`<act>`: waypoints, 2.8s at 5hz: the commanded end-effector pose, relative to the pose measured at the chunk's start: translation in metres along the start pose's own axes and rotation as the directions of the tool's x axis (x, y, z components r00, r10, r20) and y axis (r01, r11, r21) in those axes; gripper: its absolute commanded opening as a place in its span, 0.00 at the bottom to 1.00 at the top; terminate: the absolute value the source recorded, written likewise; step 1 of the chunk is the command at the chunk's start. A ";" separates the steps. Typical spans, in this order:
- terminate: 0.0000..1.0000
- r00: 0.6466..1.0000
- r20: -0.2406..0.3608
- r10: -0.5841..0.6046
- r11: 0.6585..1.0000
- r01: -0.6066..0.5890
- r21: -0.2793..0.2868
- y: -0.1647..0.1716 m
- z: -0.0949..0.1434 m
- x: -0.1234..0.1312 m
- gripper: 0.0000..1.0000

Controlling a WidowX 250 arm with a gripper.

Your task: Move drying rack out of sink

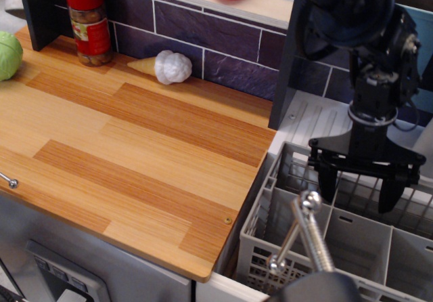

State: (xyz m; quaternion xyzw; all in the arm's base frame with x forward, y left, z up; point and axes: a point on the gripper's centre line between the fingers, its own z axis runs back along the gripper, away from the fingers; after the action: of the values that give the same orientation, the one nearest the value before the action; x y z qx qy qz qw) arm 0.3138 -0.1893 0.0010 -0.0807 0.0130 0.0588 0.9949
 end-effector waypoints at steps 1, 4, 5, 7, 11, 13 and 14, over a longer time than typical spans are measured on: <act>0.00 0.999 0.033 0.009 1.000 -0.009 0.001 -0.011 0.010 0.013 0.00; 0.00 0.999 0.050 -0.015 0.999 0.017 -0.038 -0.006 0.040 0.015 0.00; 0.00 0.997 0.067 -0.049 0.995 0.054 -0.082 -0.003 0.077 0.017 0.00; 0.00 0.989 0.054 -0.138 0.986 0.142 -0.087 0.015 0.135 0.014 0.00; 0.00 0.981 0.095 -0.171 0.981 0.160 0.113 0.155 0.177 0.030 0.00; 0.00 0.988 0.005 -0.155 0.978 0.153 0.142 0.236 0.179 0.044 0.00; 0.00 0.988 -0.015 -0.155 0.977 0.155 0.149 0.250 0.173 0.043 0.00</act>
State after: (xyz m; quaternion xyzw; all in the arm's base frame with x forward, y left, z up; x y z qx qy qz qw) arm 0.3245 0.0891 0.1108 -0.0132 0.0377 -0.0094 0.9992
